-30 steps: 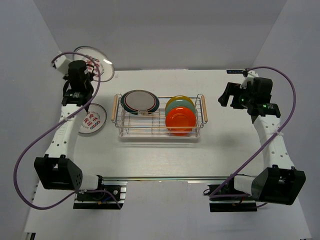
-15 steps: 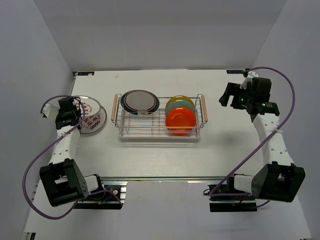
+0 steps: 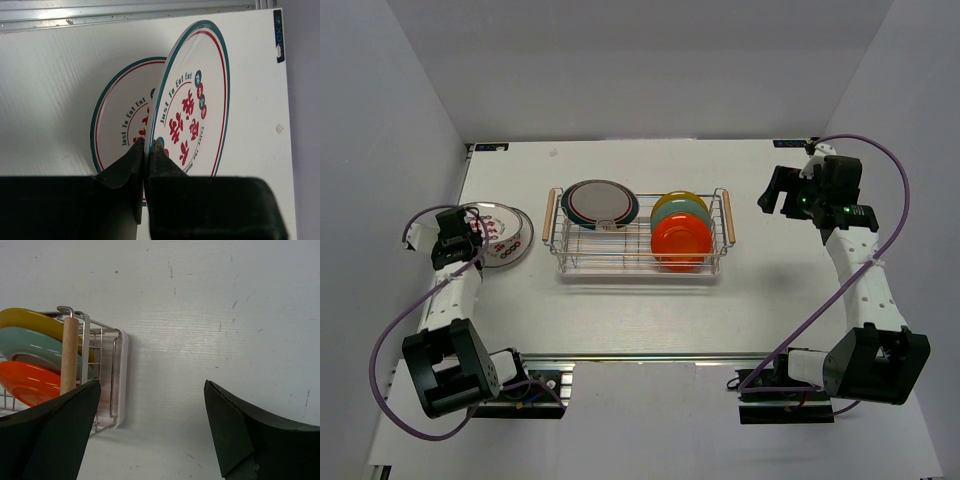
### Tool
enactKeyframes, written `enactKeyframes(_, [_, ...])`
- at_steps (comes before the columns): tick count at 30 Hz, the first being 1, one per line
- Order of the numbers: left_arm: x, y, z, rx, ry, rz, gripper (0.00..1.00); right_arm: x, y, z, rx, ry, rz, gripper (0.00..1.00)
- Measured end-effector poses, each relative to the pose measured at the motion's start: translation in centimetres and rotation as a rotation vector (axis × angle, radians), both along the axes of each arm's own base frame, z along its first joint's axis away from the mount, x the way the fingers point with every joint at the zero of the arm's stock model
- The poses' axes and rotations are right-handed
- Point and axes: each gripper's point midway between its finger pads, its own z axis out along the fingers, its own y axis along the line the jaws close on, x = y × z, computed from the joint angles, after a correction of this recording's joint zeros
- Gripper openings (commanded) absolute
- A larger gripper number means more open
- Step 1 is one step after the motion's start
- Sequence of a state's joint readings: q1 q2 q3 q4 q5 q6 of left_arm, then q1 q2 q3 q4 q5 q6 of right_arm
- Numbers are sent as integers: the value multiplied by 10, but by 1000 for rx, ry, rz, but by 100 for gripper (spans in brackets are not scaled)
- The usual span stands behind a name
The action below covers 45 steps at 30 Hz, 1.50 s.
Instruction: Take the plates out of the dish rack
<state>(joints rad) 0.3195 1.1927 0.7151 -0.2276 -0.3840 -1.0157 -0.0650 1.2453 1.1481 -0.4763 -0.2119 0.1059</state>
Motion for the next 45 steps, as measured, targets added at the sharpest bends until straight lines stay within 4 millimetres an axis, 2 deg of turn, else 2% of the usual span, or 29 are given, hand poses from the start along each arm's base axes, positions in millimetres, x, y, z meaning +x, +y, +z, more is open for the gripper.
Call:
enactKeyframes(3, [2,-1,-8,-11,20,-6,18,0,0,0,0,0,0,89])
enactKeyframes(5, [2,-1,-11,-16,28,-9,23,0,0,0,0,0,0,89])
enactKeyframes(10, [5,-2,-9,-22,10,-12,38,0,0,0,3,1,-2,89])
enactKeyframes(14, [5,-2,-9,-27,5,-9,42,0,0,0,6,2,-5,89])
enactKeyframes(16, [6,-3,-9,-29,1,-12,52,0,0,0,6,2,-5,89])
enactKeyframes(17, [6,-3,-10,-31,1,-12,64,0,0,0,8,3,-6,89])
enactKeyframes(20, [5,-5,-12,-37,6,-17,76,0,0,0,9,4,-6,89])
enactKeyframes(25, [4,-7,-16,-47,16,-27,79,0,0,0,9,3,-7,89])
enactKeyframes(27, [4,-8,-16,-50,16,-34,84,0,0,0,10,4,-7,89])
enactKeyframes(29, [5,-9,-20,-53,27,-42,97,0,1,0,11,4,-9,89])
enactKeyframes(36, [11,-9,-44,-91,149,-65,98,1,0,-2,10,11,-12,89])
enactKeyframes(41, [17,-8,-43,-95,204,-90,98,1,-1,-3,8,12,-15,89])
enactKeyframes(45, [12,-13,-45,-109,242,-114,98,1,-1,-3,8,12,-15,89])
